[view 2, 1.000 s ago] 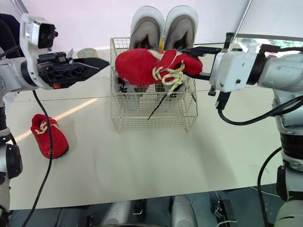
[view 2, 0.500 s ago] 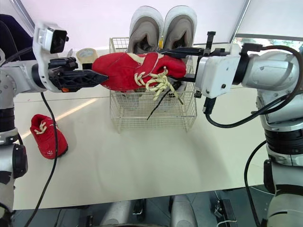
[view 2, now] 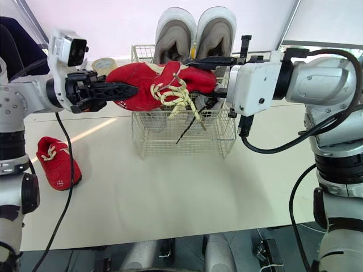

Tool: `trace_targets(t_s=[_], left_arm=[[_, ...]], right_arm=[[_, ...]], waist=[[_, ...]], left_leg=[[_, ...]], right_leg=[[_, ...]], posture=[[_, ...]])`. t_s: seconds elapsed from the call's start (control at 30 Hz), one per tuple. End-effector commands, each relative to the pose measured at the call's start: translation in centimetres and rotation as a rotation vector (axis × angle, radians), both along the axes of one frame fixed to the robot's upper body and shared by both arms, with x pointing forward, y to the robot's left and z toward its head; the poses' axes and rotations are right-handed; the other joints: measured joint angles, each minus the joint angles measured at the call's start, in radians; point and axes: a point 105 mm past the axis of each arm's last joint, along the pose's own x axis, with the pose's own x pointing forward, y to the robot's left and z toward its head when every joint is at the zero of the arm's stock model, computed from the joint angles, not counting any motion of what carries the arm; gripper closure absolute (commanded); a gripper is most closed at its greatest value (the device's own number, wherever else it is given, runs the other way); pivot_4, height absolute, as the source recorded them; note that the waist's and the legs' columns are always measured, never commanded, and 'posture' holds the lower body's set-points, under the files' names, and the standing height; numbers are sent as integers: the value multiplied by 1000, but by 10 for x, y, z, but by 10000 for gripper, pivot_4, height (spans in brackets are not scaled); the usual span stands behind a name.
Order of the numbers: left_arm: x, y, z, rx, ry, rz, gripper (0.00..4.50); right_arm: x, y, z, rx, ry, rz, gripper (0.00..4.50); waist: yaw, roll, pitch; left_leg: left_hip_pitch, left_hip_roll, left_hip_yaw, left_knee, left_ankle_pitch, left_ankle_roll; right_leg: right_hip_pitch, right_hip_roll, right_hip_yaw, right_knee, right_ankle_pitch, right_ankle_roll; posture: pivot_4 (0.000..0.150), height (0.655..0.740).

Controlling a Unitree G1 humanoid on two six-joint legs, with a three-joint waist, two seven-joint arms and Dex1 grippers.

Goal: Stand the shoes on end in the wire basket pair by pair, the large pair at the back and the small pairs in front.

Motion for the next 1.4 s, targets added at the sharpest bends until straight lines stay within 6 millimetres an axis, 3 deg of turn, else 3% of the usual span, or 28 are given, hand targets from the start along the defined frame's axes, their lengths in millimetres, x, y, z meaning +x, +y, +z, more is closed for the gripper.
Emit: trace_targets(t_s=[0.03, 0.07, 0.2, 0.23, 0.37, 0.53, 0.77, 0.9, 1.13, 1.4], left_arm=[[-7, -1, 8, -27, -40, -23, 42023], [-7, -1, 8, -28, -41, -16, 42024], [-4, 0, 4, -41, -34, 22, 42031], [-4, 0, 4, -54, -28, 25, 42031], [-5, 1, 6, -147, 8, 46, 42031], [-3, -1, 14, -259, 29, 73, 42031], [-2, -17, 11, -344, 61, 68, 42031], [-3, -23, 9, -352, 68, 64, 42031], [-2, -25, -2, -335, 80, 84, 42031], [-1, -27, 1, -373, 73, 98, 42031]], right_arm=[[-10, 0, 13, 50, 24, 23, 26093], [-10, -1, 13, 61, 59, 18, 23069], [-9, -13, 15, 140, 230, -35, 2307], [-9, -18, 17, 172, 278, -49, 798], [-4, -52, 13, 426, 608, -105, 798], [-7, -63, 1, 682, 935, -44, 798], [0, -19, -9, 913, 1182, 145, 798], [-4, 0, 3, 954, 1218, 259, 798], [-7, 7, 21, 995, 1253, 359, 798], [-7, 17, 17, 982, 1301, 366, 798]], waist=[[0, 0, 0], [-1, 0, 0], [1, 0, 0], [2, 0, 0], [3, 0, 0], [1, -1, 0], [-6, 0, -1], [-3, 0, -1], [0, -1, -1], [-1, -1, -1]], left_leg=[[0, 0, 0, 0, 0, 0], [0, 0, 0, 0, 0, 0], [0, 0, 0, 0, 0, 0], [0, 0, 0, 0, 0, 0], [0, 0, -1, 0, 0, 0], [0, 0, -2, -1, -1, 0], [1, 0, -2, -4, 0, -1], [0, -1, -1, -6, 1, -2], [1, -2, -1, -6, 1, -1], [1, -1, -1, -6, 2, -1]], right_leg=[[0, 0, 0, 0, 0, 0], [0, 0, 0, 0, 0, 0], [0, -1, 0, 0, 0, 0], [0, -2, 0, 0, 0, 0], [1, -3, 0, 0, 0, 0], [0, -4, 0, 0, 0, 0], [-1, -4, 0, 0, 1, 1], [-2, -3, 0, 0, 2, 2], [-1, -3, -1, 0, 1, 1], [-1, -2, -1, 0, 1, 2]], posture=[[1500, 7400], [1500, 7400], [1500, 7400], [1500, 7400], [1500, 7400], [1500, 7400], [1500, 7400], [1500, 7400], [1500, 7400], [1500, 7400]])
